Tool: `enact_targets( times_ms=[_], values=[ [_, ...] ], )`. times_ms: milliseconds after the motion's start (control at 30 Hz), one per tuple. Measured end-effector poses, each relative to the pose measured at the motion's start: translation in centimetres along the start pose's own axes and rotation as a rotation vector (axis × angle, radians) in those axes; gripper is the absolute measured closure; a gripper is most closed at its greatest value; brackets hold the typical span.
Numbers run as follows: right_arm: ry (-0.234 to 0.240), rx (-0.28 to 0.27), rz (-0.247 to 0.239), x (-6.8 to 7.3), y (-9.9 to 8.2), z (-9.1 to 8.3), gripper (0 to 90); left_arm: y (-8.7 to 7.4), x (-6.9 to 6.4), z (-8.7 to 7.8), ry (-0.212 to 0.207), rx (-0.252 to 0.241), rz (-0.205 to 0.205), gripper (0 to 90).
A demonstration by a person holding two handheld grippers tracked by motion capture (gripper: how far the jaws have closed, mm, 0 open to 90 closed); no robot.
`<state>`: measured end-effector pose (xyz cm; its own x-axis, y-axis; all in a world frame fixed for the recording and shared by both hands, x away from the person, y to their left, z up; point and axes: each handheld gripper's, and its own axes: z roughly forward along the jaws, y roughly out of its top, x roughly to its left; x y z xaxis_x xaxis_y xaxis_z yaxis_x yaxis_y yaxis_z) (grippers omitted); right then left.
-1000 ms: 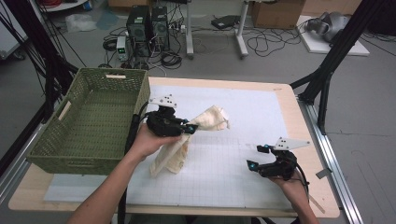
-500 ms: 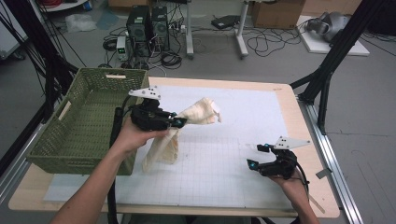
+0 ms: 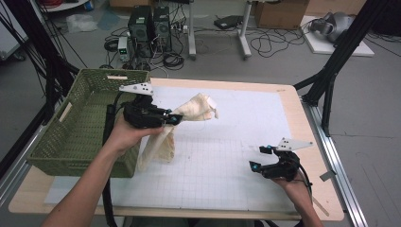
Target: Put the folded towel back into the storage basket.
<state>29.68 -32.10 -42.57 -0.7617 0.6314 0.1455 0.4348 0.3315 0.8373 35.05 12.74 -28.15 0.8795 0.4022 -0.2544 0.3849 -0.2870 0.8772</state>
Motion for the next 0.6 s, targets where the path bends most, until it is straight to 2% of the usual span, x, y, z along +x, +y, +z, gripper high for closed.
enact_targets(
  times_ms=[433,600],
  values=[
    [0.003,0.001,0.004,-0.1,0.0,0.2,18.9,0.3,0.2,-1.2,0.028,-0.004,-0.011,79.5],
    [0.003,-0.003,0.006,-0.2,0.1,0.3,18.9,0.9,0.9,-2.5,0.069,-0.007,-0.013,79.4]
  ],
)
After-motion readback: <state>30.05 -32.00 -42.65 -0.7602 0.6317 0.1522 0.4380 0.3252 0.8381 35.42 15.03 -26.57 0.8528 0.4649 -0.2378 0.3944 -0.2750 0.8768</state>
